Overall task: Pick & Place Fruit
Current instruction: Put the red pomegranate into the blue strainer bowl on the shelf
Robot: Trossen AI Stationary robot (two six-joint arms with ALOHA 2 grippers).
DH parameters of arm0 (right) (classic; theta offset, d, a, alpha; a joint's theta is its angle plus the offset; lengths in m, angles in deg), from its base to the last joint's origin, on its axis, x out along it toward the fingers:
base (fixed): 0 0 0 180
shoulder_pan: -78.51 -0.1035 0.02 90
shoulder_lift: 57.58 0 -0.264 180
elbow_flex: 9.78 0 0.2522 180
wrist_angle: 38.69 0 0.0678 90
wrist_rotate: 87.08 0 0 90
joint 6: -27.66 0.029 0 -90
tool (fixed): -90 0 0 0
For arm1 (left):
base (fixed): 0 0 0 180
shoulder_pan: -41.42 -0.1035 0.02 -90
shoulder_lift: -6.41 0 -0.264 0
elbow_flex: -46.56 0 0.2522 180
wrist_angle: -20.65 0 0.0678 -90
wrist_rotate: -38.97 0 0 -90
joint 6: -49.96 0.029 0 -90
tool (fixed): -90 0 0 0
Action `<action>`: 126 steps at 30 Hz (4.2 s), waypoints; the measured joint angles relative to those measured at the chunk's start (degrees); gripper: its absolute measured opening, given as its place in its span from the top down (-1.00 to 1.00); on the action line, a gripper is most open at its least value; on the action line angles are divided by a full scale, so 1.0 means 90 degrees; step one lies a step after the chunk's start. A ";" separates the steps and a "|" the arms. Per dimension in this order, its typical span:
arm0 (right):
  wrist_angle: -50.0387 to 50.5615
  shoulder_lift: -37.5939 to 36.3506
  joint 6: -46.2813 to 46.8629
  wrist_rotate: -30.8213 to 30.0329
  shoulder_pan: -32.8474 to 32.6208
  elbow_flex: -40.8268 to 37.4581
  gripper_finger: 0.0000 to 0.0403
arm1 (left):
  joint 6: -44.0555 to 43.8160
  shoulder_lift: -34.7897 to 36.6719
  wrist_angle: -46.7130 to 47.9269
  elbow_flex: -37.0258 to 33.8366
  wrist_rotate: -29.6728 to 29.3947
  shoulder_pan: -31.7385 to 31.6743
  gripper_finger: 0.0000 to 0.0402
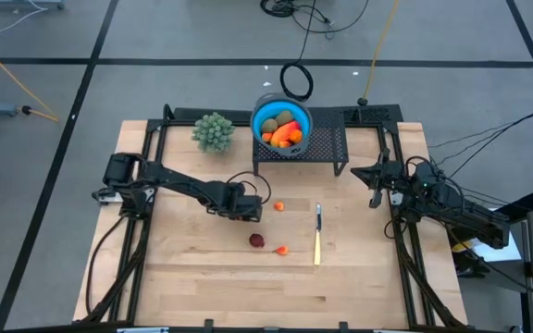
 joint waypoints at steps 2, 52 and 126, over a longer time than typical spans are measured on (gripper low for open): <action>0.0000 0.0000 0.0000 0.0000 -0.0002 0.0000 1.00 | 0.0053 0.0165 0.0015 -0.0003 -0.0004 0.0000 0.00; 0.0000 -0.0002 -0.0384 0.0000 -0.0001 0.0000 1.00 | 0.8685 0.2038 -0.9940 0.0007 0.3632 0.0925 -0.04; 0.0111 -0.0002 -0.0165 -0.0005 -0.0001 0.0000 1.00 | 0.5609 0.2038 -0.4161 0.1485 0.0374 -0.1767 -0.04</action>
